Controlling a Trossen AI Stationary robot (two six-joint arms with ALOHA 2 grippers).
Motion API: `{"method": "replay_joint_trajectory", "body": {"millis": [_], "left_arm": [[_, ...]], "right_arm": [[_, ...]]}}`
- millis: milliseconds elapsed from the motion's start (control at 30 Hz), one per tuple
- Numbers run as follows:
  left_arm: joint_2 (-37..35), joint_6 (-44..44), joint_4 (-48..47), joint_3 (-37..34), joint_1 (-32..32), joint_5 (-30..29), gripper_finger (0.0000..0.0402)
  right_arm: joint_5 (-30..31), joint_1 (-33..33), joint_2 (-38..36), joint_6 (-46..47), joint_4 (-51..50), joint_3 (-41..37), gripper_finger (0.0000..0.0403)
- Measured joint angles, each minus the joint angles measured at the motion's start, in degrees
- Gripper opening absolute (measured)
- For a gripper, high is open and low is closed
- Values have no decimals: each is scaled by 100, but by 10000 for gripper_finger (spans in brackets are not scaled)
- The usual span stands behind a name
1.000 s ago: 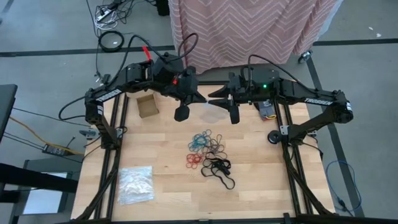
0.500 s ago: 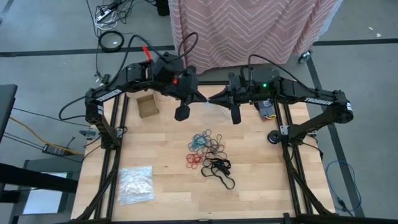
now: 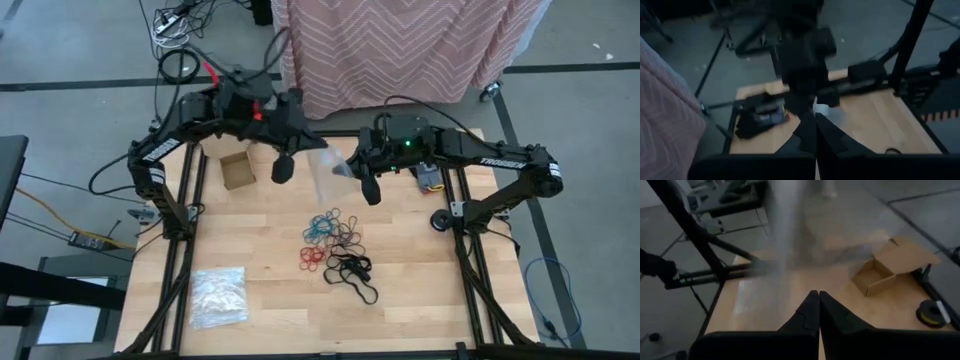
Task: Sort rubber bands
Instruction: Close the transparent zip bag
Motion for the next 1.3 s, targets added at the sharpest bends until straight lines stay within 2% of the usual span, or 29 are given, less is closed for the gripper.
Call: {"method": "replay_joint_trajectory", "body": {"millis": [167,267,367,533,733,867,967,1300], "left_arm": [[-134,0,-559,39,49,-258,0],[-120,-2,-1031,38,49,-336,0],[-92,-17,-1081,-64,32,-349,0],[-96,-20,-879,-228,31,-370,0],[-90,-30,-452,-467,29,-239,0],[-88,-46,-338,-653,29,-184,0],[-88,-73,-229,-770,29,-106,0],[-88,-81,-30,-812,29,-93,0]], "right_arm": [[-99,-1,138,72,-9,-7,1],[13,-120,-8,114,30,-4,0],[24,-252,-195,92,277,-2,10],[-204,-286,-285,120,759,7,59],[-172,-232,-181,135,741,0,131],[-145,-229,-200,262,774,2,150],[-156,-234,-197,281,758,2,143],[-222,-232,-197,274,544,2,67]]}}
